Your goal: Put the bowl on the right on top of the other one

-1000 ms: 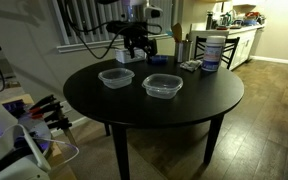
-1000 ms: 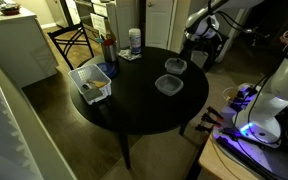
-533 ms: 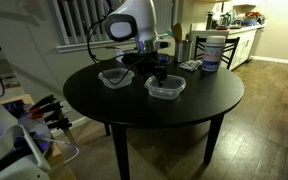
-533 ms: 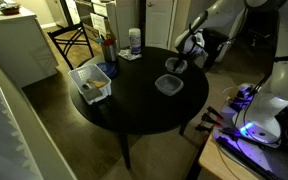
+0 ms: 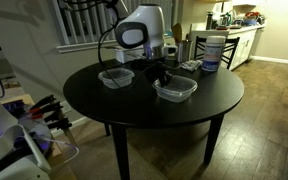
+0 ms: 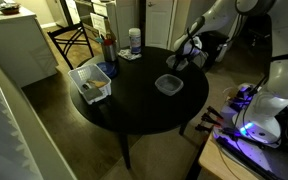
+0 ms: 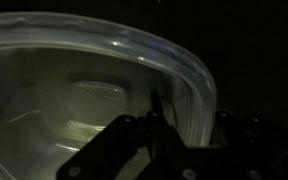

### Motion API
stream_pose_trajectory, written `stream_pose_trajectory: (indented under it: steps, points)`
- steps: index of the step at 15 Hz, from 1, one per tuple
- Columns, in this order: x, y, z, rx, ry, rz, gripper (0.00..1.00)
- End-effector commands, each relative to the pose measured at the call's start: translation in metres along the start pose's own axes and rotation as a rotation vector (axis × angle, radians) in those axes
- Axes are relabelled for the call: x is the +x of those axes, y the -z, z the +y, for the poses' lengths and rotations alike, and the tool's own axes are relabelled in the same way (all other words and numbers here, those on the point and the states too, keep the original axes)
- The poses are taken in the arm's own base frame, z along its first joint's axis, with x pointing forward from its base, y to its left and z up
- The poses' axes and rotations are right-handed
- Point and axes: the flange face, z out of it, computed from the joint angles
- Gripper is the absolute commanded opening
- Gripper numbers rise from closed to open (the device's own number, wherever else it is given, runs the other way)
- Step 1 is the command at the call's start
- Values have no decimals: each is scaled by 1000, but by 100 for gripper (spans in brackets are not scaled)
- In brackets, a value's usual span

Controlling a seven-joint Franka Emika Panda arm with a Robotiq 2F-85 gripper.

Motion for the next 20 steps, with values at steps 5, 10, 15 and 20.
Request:
stream_pose_trajectory:
  steps: [5, 10, 15, 20]
  points:
    - [9, 18, -18, -92, 13, 66, 0]
    - [7, 47, -82, -132, -11, 141, 1]
    - [-5, 64, -127, -159, -123, 162, 1]
    - [-7, 96, -151, -182, -127, 198, 1]
